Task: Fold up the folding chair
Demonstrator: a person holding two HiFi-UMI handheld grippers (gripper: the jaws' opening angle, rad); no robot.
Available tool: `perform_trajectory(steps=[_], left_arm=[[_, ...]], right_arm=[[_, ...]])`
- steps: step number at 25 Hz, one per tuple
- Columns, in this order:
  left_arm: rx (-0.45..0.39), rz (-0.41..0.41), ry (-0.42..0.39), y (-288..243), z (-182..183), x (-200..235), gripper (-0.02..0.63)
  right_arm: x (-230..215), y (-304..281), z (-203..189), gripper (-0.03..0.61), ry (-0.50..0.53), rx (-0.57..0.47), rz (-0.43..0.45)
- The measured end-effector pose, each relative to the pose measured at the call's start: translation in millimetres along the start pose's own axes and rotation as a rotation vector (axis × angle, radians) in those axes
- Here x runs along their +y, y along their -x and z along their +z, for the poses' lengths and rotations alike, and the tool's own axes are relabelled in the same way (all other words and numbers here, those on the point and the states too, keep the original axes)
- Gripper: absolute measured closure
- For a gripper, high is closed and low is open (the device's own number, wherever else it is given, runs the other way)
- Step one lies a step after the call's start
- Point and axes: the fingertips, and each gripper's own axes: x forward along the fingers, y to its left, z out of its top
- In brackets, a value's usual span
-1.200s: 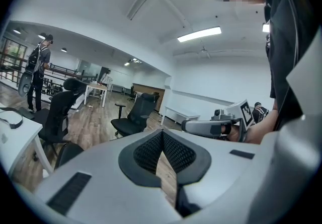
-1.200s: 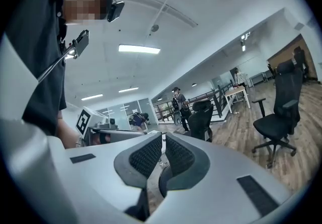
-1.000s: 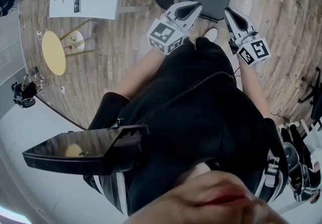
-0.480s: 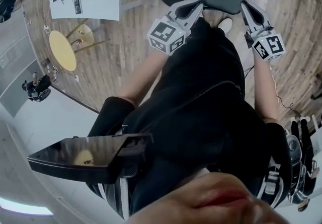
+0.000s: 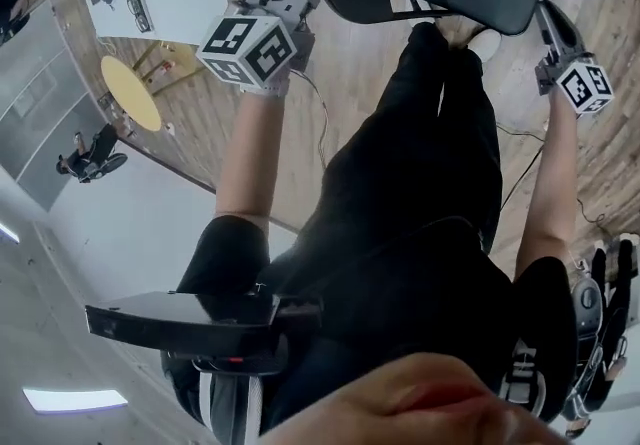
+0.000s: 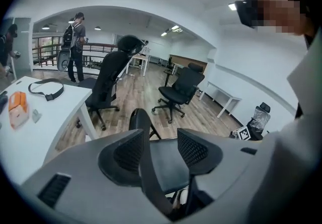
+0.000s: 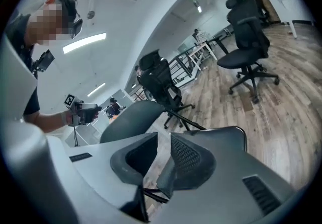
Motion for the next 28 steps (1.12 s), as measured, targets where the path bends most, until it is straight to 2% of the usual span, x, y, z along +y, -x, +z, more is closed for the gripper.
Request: perform_trajectory(steps=[4, 8, 12, 15, 19, 23, 26, 28], left_arm=[[0.111, 0.057, 0.002, -17, -18, 46, 0.380], [0.212, 0.088, 0.017, -30, -36, 75, 0.353], [0.290, 0.045, 0.107, -40, -55, 77, 0.344], [0.332, 0.014, 0.148, -50, -64, 72, 0.339], [0.384, 0.004, 0.136, -65, -75, 77, 0.337], [0.430, 0.007, 0.125, -76, -82, 74, 0.337], [0.451, 0.003, 0.123, -85, -88, 69, 0.337], [0.455, 0.008, 0.119, -89, -91, 67, 0.337]], right_arm=[[-71, -18, -57, 0.432, -0.067, 0.078, -0.032], [-138, -25, -98, 0.320, -0.285, 0.040, -0.055], [-183, -26, -144, 0.290, -0.374, 0.079, -0.093], [-201, -30, -172, 0.273, -0.415, 0.128, -0.071], [-225, -49, -191, 0.244, -0.449, 0.210, -0.044], [-240, -59, -187, 0.242, -0.476, 0.238, -0.004], [-249, -63, -191, 0.244, -0.455, 0.271, -0.007], [-247, -64, -196, 0.244, -0.491, 0.273, 0.019]])
